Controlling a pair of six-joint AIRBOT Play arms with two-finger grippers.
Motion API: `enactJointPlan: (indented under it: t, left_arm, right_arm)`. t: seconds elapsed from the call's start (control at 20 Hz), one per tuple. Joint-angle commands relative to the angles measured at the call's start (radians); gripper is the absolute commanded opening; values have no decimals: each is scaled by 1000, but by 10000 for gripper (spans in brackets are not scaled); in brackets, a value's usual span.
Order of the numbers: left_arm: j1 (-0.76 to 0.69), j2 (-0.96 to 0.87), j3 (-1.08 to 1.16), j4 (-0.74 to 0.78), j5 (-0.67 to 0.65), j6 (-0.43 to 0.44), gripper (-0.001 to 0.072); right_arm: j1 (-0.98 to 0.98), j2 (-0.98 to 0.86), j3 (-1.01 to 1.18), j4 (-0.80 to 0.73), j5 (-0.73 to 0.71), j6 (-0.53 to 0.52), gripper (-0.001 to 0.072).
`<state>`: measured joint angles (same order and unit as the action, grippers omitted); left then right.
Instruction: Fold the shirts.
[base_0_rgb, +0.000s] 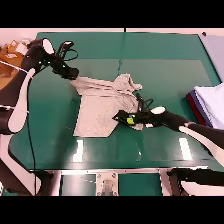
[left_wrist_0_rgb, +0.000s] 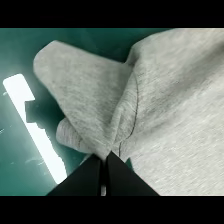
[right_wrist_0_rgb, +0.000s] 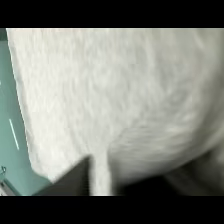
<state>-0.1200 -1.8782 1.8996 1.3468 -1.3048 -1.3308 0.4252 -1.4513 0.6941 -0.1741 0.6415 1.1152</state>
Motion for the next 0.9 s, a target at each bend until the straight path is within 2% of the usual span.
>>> enactJointPlan:
  t: [0.0, 0.2, 0.25, 0.4, 0.55, 0.6, 0.65, 0.7, 0.75, 0.8, 0.85]
  left_arm:
    - [40, 1, 0, 64, -72, -33, 22]
    - [143, 8, -21, 44, -296, -108, 20]
    - [151, 28, -70, 10, -310, -113, 20]
    - [104, 129, -322, -122, -291, -108, 21]
    - [10, 232, -606, -151, -212, -108, 21]
    - [-12, 248, -665, -152, -187, -109, 22]
    - [-25, 256, -706, -153, -174, -113, 24]
    - [-25, 256, -719, -164, -185, -112, 79]
    - [-22, 257, -715, -165, -203, -112, 453]
    - [-15, 264, -707, -165, -223, -117, 642]
    - [-9, 279, -698, -161, -241, -111, 645]
  right_arm:
    - [-18, -120, 131, -27, 19, 0, 11]
    - [-256, -109, 195, -204, 190, 0, 10]
    - [-335, -109, 238, -249, 246, 0, 10]
    - [-481, -110, 393, -404, 379, 0, 10]
    - [-502, -117, 511, -508, 410, 8, 12]
    - [-500, -117, 523, -507, 411, 8, 66]
    - [-502, -117, 529, -507, 411, 15, 296]
    - [-507, -117, 534, -508, 414, 43, 393]
    - [-530, -117, 546, -508, 443, 77, 390]
    - [-564, -115, 559, -508, 495, 83, 348]
    - [-604, -110, 567, -508, 556, 83, 212]
